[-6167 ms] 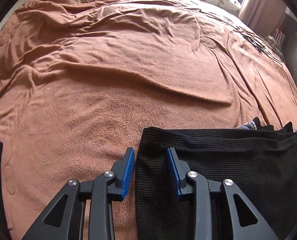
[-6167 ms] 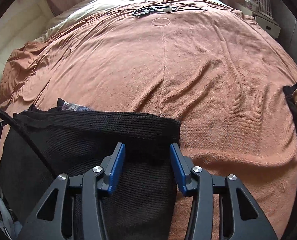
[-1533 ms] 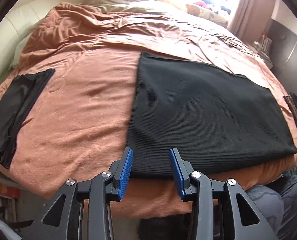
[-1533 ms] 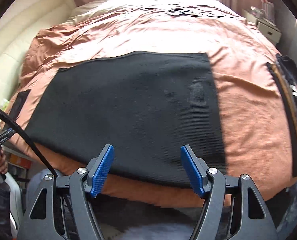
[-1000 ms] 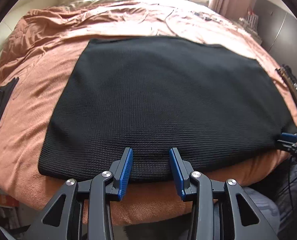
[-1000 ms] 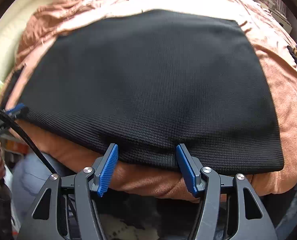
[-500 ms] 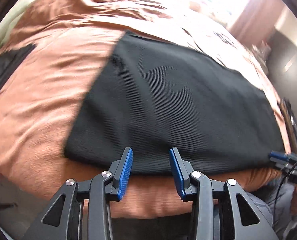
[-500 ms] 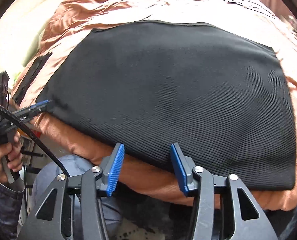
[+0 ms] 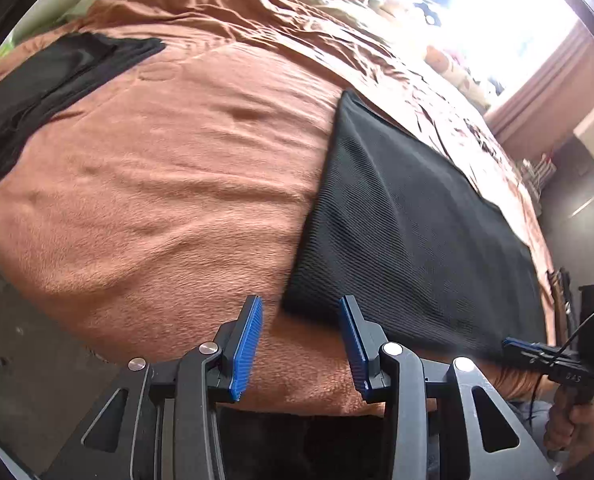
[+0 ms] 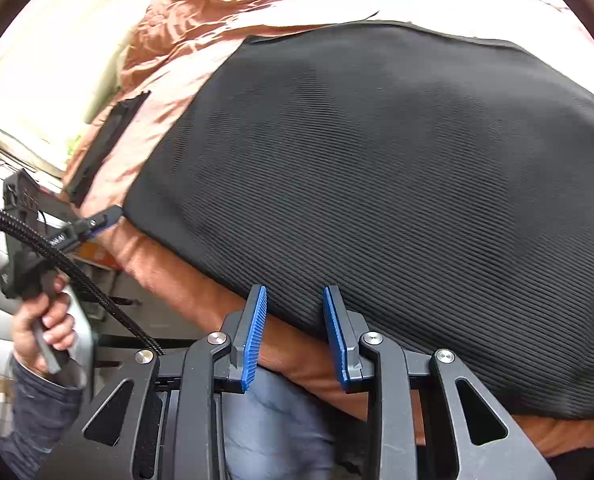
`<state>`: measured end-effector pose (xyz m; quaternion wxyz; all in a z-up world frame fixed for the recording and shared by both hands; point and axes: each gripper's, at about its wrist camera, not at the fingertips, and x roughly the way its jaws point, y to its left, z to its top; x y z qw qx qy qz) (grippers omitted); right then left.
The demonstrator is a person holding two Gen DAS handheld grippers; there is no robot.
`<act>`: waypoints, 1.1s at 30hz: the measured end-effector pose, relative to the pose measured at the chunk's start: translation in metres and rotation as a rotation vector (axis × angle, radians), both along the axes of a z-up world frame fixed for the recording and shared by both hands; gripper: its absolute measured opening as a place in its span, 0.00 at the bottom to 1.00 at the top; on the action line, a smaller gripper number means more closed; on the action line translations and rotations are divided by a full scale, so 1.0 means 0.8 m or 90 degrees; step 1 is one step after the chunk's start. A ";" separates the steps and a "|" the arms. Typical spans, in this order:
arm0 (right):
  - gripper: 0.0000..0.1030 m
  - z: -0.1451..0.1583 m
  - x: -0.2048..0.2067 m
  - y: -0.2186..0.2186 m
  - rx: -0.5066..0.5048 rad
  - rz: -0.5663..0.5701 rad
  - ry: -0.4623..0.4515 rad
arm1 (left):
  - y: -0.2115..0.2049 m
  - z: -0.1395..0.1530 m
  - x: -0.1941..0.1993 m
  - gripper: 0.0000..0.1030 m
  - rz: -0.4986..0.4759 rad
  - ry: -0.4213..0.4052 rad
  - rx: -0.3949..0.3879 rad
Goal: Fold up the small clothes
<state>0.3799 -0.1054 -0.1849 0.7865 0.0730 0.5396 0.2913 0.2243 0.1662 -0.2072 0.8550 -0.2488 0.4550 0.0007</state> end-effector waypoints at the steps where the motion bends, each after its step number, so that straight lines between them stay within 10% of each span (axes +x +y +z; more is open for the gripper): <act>1: 0.24 -0.004 0.003 -0.001 0.011 0.003 0.010 | 0.006 -0.004 -0.001 0.40 0.004 0.001 -0.019; 11: 0.23 -0.026 0.040 -0.027 0.073 -0.034 0.050 | 0.027 -0.028 0.004 0.40 0.040 -0.001 -0.198; 33: 0.09 -0.036 0.082 -0.050 -0.045 -0.185 -0.066 | 0.005 -0.031 0.029 0.18 0.143 0.004 -0.081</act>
